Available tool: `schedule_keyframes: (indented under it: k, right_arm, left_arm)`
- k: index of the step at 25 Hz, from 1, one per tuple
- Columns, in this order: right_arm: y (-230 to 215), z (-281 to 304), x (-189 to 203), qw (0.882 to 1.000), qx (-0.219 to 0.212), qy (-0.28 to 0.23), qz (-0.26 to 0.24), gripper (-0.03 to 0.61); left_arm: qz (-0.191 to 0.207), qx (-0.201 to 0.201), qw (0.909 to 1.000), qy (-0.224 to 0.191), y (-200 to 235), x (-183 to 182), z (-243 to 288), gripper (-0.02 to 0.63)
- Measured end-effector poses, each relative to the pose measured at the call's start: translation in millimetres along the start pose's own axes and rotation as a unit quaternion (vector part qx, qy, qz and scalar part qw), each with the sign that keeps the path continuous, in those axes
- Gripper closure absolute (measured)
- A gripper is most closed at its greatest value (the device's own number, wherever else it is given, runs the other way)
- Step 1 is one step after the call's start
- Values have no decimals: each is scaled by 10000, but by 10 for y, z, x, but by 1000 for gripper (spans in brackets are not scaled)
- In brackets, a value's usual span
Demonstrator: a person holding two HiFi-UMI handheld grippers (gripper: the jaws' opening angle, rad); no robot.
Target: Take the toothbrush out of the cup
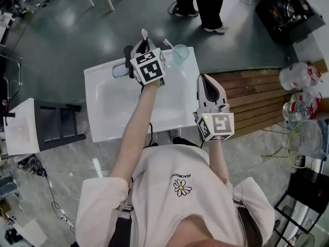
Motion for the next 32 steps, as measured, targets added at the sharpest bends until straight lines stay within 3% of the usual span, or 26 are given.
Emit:
schedule_keyframes:
  k: [7, 12, 17, 21, 24, 32]
  right_arm:
    - [274, 99, -219, 9990, -318, -246, -204, 578]
    - [511, 202, -321, 9972, -550, -408, -289, 579]
    - [709, 278, -403, 9953, -729, -560, -304, 578]
    - [877, 354, -474, 9934, -877, -644, -364, 579]
    - [951, 368, -513, 9923, -938, -707, -404, 579]
    - [1033, 363, -550, 9910, -1027, -783, -354, 578]
  left_arm:
    - [355, 409, 9927, -1075, -77, -622, -671, 592]
    - [637, 497, 9808, -1777, 37, -883, -1154, 592]
    - [1185, 392, 9619, -2431, 166, -973, -1639, 592]
    - [1369, 211, 9547, -2634, 313, -999, -1929, 592]
    - [1234, 83, 9511, -2830, 388, -1032, -2076, 592]
    - [1218, -119, 9546, -2714, 518, -936, -2143, 592]
Point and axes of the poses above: the fingertips, and each gripper's own axes: z forward along the fingers, y to its left, x out of its underside, the point moved 1 cm from there along -z, backward along the fingers, and after that the axes turned 2 degrees about -y, right-handed, at the moved point
